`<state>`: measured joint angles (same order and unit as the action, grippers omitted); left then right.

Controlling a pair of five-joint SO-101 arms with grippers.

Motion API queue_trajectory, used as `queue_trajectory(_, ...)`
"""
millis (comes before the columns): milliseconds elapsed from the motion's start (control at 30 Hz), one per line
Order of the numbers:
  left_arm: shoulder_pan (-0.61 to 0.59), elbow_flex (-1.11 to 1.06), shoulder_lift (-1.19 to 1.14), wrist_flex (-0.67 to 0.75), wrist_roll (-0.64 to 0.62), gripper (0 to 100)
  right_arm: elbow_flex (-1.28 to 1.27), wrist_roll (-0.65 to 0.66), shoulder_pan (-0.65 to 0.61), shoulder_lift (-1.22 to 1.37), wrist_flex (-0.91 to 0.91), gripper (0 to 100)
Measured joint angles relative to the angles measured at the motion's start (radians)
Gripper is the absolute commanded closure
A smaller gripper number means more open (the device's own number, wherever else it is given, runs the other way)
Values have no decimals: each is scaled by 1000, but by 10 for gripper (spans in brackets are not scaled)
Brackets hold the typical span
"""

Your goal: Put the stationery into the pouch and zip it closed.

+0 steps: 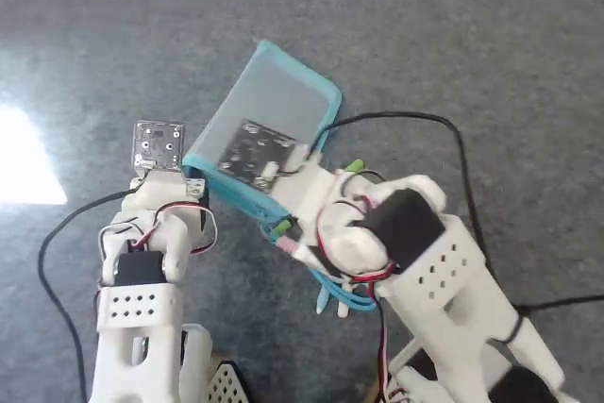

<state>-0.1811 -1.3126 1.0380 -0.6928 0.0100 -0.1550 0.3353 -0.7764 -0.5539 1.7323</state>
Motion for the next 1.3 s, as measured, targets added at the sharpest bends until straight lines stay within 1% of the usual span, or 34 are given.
queue_trajectory(100,0,0,0,-52,-52,928,-173,-17,115,-20,-120,795)
queue_trajectory(200,-15,0,0,-58,-80,976,-410,-72,215,-21,-351,852)
queue_trajectory(300,-20,0,0,-58,-80,987,-621,-100,238,-21,-598,879)
queue_trajectory(367,-20,0,0,-58,-80,985,-651,-107,236,-21,-678,878)
queue_trajectory(467,-21,0,0,-58,-48,968,-649,-112,207,-21,-675,868)
queue_trajectory(533,-38,0,0,-58,2,898,-649,-112,187,-23,-655,845)
queue_trajectory(600,-92,0,0,-54,78,821,-649,-129,157,-23,-652,819)
queue_trajectory(633,-123,0,-2,-44,107,800,-644,-140,140,-23,-654,807)
queue_trajectory(733,-199,14,-44,-41,147,806,-628,-155,78,-21,-710,795)
queue_trajectory(833,-285,100,-153,-83,135,814,-589,-167,28,12,-786,794)
queue_trajectory(933,-393,199,-288,-143,46,813,-555,-204,-25,84,-852,794)
queue_trajectory(1000,-474,269,-381,-169,15,812,-532,-209,-71,146,-856,793)
queue_trajectory(1133,-652,443,-548,-184,9,812,-514,-209,-110,262,-839,793)
queue_trajectory(1167,-680,488,-589,-198,11,811,-511,-209,-121,290,-839,793)
queue_trajectory(1300,-720,647,-761,-249,60,811,-509,-209,-149,377,-839,793)
